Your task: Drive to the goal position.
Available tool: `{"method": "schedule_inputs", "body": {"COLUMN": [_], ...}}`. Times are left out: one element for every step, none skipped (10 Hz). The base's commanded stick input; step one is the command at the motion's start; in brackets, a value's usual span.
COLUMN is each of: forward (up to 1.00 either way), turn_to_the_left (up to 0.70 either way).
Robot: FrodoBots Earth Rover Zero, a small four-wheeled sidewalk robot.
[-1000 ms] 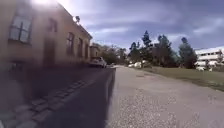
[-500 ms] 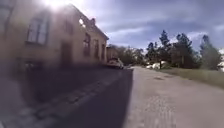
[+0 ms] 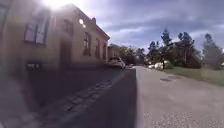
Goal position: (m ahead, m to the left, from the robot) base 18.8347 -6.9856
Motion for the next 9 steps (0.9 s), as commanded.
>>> {"method": "schedule_inputs", "body": {"forward": [0.70, 0.70, 0.70, 0.70, 0.70, 0.70, 0.70, 0.70, 0.70], "turn_to_the_left": [-0.28, -0.28, -0.28, -0.28, -0.28, -0.28, -0.28, -0.28, -0.28]}}
